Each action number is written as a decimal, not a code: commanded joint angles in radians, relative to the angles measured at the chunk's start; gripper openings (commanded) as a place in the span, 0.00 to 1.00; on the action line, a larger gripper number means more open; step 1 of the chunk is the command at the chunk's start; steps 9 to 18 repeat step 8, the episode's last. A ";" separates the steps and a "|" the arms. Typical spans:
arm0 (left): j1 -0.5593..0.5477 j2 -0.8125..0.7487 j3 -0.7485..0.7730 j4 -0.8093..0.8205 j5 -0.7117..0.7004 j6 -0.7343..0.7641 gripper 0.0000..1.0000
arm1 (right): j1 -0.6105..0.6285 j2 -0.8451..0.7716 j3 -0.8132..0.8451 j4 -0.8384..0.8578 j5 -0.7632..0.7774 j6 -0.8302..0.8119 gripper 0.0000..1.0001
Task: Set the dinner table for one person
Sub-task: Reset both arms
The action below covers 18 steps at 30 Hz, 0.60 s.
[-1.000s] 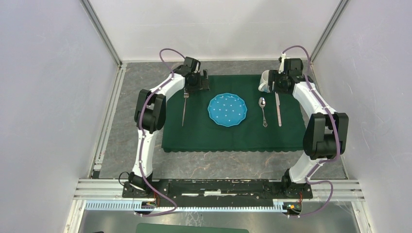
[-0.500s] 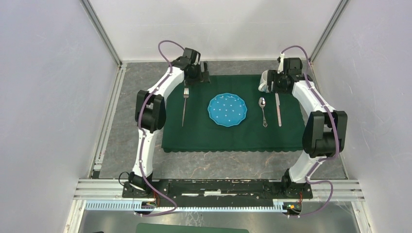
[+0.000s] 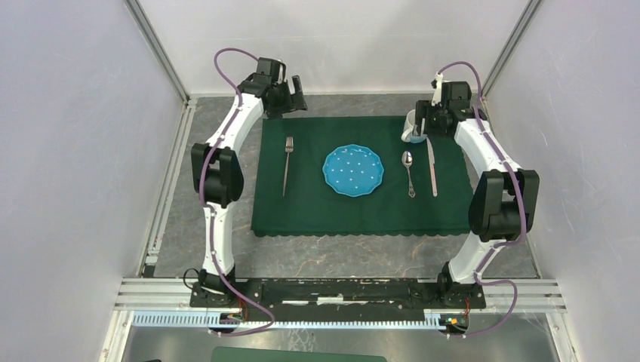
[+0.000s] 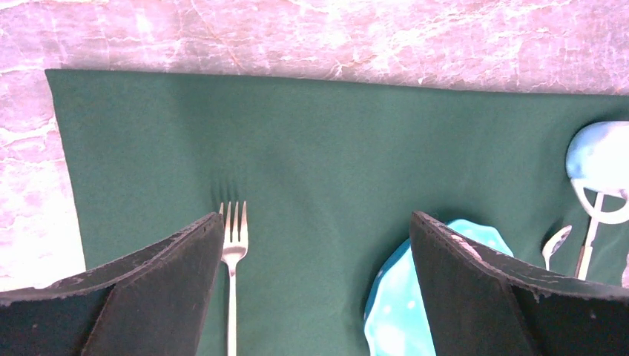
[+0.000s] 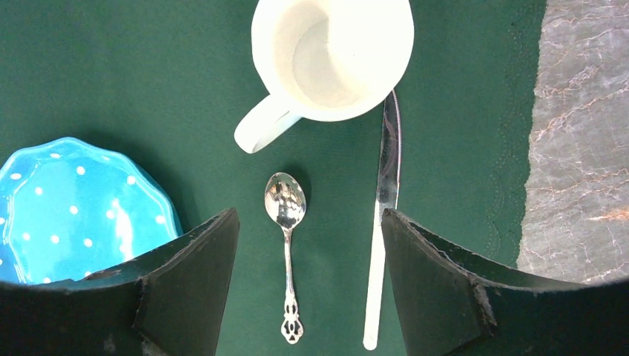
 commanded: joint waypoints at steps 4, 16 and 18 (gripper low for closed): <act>-0.008 -0.100 -0.047 0.011 0.026 -0.023 1.00 | -0.003 -0.048 -0.017 0.028 0.025 0.019 0.77; -0.008 -0.105 -0.056 0.010 0.027 -0.021 1.00 | -0.004 -0.036 0.006 -0.007 0.039 0.020 0.76; -0.008 -0.105 -0.056 0.010 0.027 -0.021 1.00 | -0.004 -0.036 0.006 -0.007 0.039 0.020 0.76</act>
